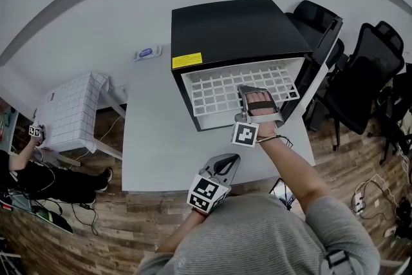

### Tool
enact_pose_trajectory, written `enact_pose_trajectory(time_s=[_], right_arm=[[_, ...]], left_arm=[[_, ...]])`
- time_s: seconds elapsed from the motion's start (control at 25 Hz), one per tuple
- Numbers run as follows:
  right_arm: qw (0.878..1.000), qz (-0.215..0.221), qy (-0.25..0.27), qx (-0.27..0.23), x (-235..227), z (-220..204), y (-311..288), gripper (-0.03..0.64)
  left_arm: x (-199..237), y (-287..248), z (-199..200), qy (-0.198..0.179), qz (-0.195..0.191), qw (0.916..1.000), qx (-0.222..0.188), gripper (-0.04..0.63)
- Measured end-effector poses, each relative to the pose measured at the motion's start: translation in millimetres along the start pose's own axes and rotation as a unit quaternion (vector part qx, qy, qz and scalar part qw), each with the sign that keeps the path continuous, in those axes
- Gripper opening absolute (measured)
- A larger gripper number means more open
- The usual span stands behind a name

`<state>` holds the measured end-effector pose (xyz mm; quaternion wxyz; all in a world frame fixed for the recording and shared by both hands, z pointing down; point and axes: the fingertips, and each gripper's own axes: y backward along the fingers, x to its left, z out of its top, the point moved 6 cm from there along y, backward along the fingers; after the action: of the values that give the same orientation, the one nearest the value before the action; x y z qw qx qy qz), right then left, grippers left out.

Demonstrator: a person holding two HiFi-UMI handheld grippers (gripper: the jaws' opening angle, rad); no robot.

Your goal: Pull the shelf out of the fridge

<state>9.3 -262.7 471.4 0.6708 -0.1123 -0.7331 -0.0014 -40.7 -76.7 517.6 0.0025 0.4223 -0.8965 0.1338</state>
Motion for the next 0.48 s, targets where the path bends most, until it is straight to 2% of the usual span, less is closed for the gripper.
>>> enact_pose_trajectory(time_s=[0.2, 0.48], right_arm=[[0.999, -0.007, 0.037, 0.024, 7.4, -7.9, 4.0, 0.032], [0.999, -0.007, 0.031, 0.023, 7.9, -8.5, 14.9, 0.034]], left_arm=[[1.8, 2.0, -1.1, 0.002, 0.000, 1.0000, -0.002, 0.011], [0.0, 0.8, -7.4, 0.000, -0.004, 1.0000, 0.000, 0.011]])
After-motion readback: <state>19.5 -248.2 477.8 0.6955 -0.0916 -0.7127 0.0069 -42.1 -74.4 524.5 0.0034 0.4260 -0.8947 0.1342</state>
